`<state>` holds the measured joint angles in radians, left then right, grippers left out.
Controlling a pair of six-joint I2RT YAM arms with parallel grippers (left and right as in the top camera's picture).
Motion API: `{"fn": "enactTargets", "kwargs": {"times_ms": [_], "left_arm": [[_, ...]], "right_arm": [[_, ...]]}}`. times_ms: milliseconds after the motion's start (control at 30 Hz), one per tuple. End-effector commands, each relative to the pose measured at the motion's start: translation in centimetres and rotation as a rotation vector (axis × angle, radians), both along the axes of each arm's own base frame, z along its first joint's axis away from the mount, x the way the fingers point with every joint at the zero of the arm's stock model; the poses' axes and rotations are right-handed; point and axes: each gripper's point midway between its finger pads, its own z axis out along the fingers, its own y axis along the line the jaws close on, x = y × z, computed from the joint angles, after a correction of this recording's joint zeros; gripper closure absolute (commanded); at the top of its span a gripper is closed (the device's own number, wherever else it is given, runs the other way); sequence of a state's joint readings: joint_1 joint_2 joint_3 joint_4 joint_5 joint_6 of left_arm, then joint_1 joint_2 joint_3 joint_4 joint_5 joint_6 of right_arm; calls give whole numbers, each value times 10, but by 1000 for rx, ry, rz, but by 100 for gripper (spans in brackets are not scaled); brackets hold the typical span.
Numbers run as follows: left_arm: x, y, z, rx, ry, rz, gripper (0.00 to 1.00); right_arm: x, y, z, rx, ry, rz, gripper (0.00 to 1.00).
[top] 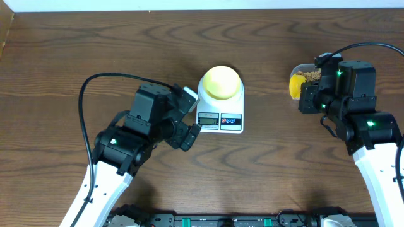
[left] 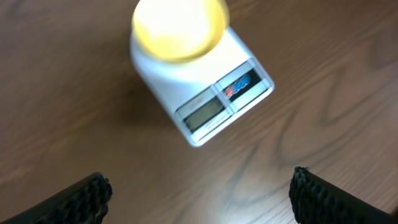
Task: Scoop item into bowl and weigh 50g on scale
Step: 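Lower the yellow scoop with the right gripper into the bean tub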
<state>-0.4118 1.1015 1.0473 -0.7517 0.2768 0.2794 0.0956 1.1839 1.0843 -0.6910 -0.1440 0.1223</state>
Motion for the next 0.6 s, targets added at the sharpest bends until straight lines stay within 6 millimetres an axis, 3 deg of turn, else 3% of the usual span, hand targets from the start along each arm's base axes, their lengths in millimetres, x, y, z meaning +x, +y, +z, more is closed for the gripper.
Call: {"fn": "enactTargets", "kwargs": {"times_ms": [0,400,567], "left_arm": [[-8,-18,12,-87,-19,-123,6],[-5,-17,5,-70,0,-115,6],[-5,-17,4,-70,2,-115,6]], "right_arm": [[4,-2,8,7,-18,-15,99],[3,-12,7,-1,-17,13,99],[-1,-30,2,-32,-8,65,99]]}}
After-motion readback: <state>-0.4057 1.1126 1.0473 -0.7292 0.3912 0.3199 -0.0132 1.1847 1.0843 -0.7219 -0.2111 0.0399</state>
